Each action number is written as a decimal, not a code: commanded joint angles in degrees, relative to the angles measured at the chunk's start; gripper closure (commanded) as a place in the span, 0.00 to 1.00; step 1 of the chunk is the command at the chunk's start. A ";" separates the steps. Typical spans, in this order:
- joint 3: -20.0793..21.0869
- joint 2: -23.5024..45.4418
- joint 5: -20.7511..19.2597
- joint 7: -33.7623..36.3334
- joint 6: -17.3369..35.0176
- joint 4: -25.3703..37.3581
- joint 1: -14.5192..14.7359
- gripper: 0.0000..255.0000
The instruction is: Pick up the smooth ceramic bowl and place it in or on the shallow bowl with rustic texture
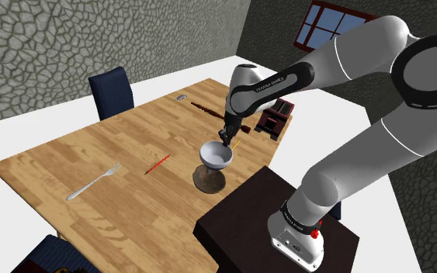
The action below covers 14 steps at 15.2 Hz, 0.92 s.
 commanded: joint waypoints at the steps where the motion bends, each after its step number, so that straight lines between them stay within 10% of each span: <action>1: -0.79 0.71 -0.54 -1.15 0.50 0.25 -0.72 1.00; 14: -0.52 10.92 -2.30 0.33 12.83 -1.93 -1.20 1.00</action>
